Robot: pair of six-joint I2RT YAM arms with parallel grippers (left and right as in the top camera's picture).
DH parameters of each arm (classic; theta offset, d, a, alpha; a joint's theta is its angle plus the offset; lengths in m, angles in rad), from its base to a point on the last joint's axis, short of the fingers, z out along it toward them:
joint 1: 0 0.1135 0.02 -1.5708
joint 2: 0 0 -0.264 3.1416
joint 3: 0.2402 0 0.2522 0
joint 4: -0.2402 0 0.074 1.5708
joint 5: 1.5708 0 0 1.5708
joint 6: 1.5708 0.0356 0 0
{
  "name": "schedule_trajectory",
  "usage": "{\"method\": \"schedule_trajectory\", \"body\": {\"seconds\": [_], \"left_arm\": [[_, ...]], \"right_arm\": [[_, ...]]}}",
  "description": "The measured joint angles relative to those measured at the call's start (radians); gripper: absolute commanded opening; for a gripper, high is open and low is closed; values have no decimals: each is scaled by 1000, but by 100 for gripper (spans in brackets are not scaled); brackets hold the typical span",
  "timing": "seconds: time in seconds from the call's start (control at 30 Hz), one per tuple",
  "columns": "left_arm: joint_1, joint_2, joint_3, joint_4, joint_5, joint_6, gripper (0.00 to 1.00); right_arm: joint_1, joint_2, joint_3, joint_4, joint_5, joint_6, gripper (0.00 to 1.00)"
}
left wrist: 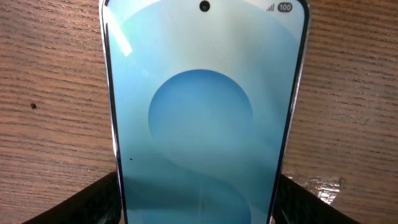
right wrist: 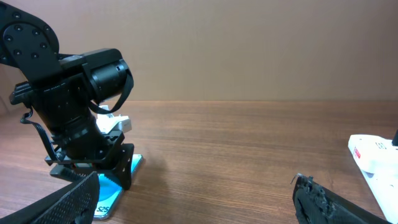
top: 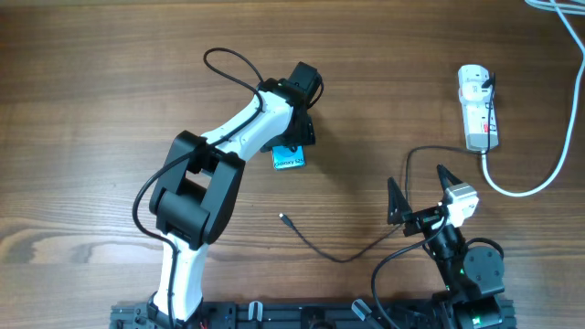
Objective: Plug charger to phone and switch on socket
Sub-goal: 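Lift the phone with the left gripper and hold it upright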
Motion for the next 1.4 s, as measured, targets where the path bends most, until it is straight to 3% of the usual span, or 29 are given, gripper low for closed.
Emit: {"method": "schedule_trajectory", "body": {"seconds": [0.3, 0.53, 0.67, 0.83, 1.0, 1.17, 1.4], "left_arm": [[0, -17, -16, 1, 15, -8, 71], [42, -167, -41, -6, 205, -21, 69], [114, -277, -41, -6, 462, -24, 70], [261, -304, -41, -6, 1019, -31, 66], [348, -304, -41, -6, 1403, -31, 67], [381, -304, -41, -6, 1564, -131, 68], [398, -304, -41, -6, 1598, -286, 65]], "right_arm": [[0, 0, 0, 0, 0, 0, 100], [0, 0, 0, 0, 0, 0, 100], [0, 0, 0, 0, 0, 0, 100], [0, 0, 0, 0, 0, 0, 100], [0, 0, 0, 0, 0, 0, 100], [0, 0, 0, 0, 0, 0, 100], [0, 0, 0, 0, 0, 0, 100]]}}
